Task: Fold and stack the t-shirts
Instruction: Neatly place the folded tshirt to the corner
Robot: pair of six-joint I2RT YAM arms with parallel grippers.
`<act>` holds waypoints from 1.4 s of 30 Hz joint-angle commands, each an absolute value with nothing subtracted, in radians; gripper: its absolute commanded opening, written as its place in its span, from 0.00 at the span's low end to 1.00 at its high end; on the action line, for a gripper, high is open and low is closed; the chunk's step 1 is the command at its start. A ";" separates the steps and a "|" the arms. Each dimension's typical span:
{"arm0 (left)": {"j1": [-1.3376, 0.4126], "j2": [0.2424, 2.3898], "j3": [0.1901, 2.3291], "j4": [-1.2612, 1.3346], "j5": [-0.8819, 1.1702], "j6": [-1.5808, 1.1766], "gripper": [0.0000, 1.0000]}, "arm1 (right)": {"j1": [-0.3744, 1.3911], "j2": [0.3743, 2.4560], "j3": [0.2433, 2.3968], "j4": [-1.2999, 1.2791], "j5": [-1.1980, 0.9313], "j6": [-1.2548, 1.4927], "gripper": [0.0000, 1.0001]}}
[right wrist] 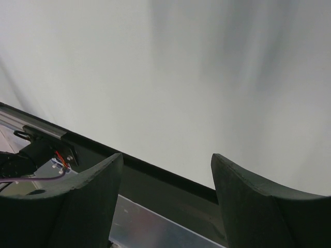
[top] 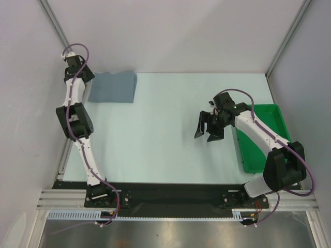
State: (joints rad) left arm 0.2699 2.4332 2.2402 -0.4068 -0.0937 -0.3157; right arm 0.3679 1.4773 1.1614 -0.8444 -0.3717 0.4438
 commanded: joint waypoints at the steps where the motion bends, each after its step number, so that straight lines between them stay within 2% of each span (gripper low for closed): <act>1: 0.255 2.211 2.163 -0.388 -0.065 -0.345 0.57 | 0.365 1.442 1.192 -0.862 -0.380 0.448 0.75; 6: 0.203 2.018 1.880 -0.365 0.067 -0.402 0.57 | 0.364 1.471 1.244 -0.887 -0.382 0.423 0.76; 7: 0.184 1.975 1.762 -0.332 0.087 -0.419 0.61 | 0.362 1.470 1.258 -0.888 -0.374 0.419 0.76; 8: 0.176 1.901 1.699 -0.309 0.121 -0.440 0.69 | 0.362 1.468 1.261 -0.876 -0.368 0.413 0.76; 10: 0.149 1.824 1.576 -0.211 0.195 -0.508 0.76 | 0.353 1.459 1.259 -0.859 -0.364 0.413 0.77; 11: 0.111 1.765 1.466 -0.166 0.228 -0.521 0.97 | 0.344 1.454 1.235 -0.826 -0.376 0.417 0.77; 12: 0.086 1.744 1.429 -0.134 0.279 -0.532 1.00 | 0.324 1.453 1.221 -0.809 -0.420 0.437 0.78; 16: -0.087 1.661 1.298 -0.100 0.317 -0.511 1.00 | 0.262 1.376 1.077 -0.604 -0.506 0.535 0.81; 17: -0.109 1.645 1.270 -0.080 0.345 -0.514 1.00 | 0.250 1.341 1.042 -0.553 -0.506 0.567 0.94; 18: -0.127 1.599 1.241 -0.034 0.383 -0.520 1.00 | 0.226 1.304 0.947 -0.491 -0.515 0.618 0.99; 22: -0.198 1.429 1.018 0.080 0.423 -0.592 1.00 | 0.212 1.106 0.749 -0.224 -0.497 0.711 1.00; 27: -0.239 1.064 0.729 0.146 0.345 -0.685 1.00 | 0.210 0.849 0.548 -0.120 -0.521 0.738 1.00; 28: -0.239 0.945 0.654 0.129 0.350 -0.696 1.00 | 0.210 0.812 0.487 -0.118 -0.540 0.747 1.00; 31: -0.239 0.786 0.519 0.038 0.392 -0.721 1.00 | 0.215 0.639 0.388 -0.123 -0.623 0.808 1.00; 34: -0.239 0.515 0.311 0.074 0.446 -0.761 1.00 | 0.227 0.404 0.203 -0.119 -0.624 0.877 1.00; 35: -0.239 0.338 0.257 0.081 0.449 -0.787 1.00 | 0.226 0.346 0.142 -0.139 -0.618 0.891 1.00; 36: -0.239 0.259 0.205 0.074 0.448 -0.858 1.00 | 0.227 0.274 0.112 -0.159 -0.620 0.920 1.00; 38: -0.239 0.076 0.089 0.028 0.437 -0.928 1.00 | 0.229 0.084 0.045 -0.248 -0.615 0.962 1.00; 39: -0.239 -0.098 0.063 -0.053 0.431 -0.977 1.00 | 0.229 0.033 0.029 -0.276 -0.614 0.979 1.00; 40: -0.239 -0.144 0.025 -0.089 0.445 -1.001 1.00 | 0.230 0.081 0.020 -0.273 -0.614 0.980 1.00; 42: -0.239 -0.053 0.023 -0.074 0.495 -0.962 1.00 | 0.235 0.133 0.008 -0.276 -0.600 0.962 0.99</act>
